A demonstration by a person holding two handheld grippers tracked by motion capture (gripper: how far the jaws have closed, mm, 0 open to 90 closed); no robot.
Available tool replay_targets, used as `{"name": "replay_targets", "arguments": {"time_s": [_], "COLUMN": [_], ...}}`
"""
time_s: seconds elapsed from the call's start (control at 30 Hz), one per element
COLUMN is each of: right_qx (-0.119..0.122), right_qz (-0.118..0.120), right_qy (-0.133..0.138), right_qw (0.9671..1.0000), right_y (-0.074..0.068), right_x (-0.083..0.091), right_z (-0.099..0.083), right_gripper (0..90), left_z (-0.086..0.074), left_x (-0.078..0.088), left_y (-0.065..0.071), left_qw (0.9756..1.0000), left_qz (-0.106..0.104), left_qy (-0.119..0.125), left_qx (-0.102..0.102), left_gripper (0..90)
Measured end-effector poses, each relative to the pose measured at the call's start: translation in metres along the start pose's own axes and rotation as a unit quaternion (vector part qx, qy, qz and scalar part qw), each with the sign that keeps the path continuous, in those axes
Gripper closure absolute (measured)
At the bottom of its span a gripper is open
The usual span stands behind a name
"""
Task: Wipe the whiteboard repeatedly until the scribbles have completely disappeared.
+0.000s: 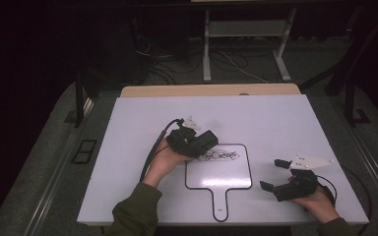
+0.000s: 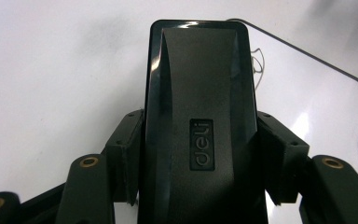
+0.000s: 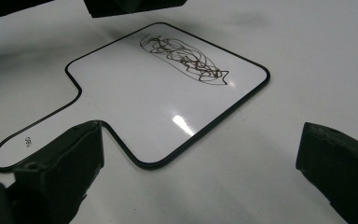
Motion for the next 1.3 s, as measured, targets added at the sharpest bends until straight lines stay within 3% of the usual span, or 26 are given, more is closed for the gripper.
{"name": "replay_targets", "arguments": {"time_s": [0.4,0.63,0.73,0.9,1.07,1.3], "right_qx": [0.002,0.003,0.002,0.002,0.002,0.001], "right_qz": [0.002,0.002,0.002,0.002,0.002,0.002], "right_qy": [-0.003,-0.004,-0.004,-0.005,-0.005,-0.004], "right_qw": [1.0000,1.0000,1.0000,1.0000,1.0000,1.0000], "right_y": [-0.001,0.000,0.000,0.000,0.000,0.000], "right_x": [-0.001,-0.001,-0.001,-0.002,-0.001,-0.001], "right_z": [-0.001,-0.001,-0.001,-0.001,-0.001,-0.001], "right_gripper": [0.0,0.0,0.0,0.0,0.0,0.0], "left_z": [-0.006,-0.010,-0.012,-0.016,-0.021,-0.023], "left_x": [-0.022,-0.028,-0.029,-0.032,-0.036,-0.037], "left_y": [-0.002,-0.007,-0.007,-0.009,-0.012,-0.012], "left_qw": [0.9996,0.9989,0.9991,0.9981,0.9973,0.9970], "left_qz": [0.021,0.031,0.030,0.041,0.045,0.048], "left_qy": [-0.013,-0.022,-0.027,-0.037,-0.051,-0.052], "left_qx": [-0.015,-0.027,-0.013,-0.026,-0.029,-0.032], "left_gripper": [39.1,39.0,39.1,39.1,39.0,39.0]}}
Point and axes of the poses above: each handheld gripper's, and its own axes: x roughly backward along the jaws, z roughly out of its top, y roughly to its right, the point moved 9 cm from there along -x, roughly forward along the jaws, and after that the axes turned 14 degrees about z, right-handed, at the moved point
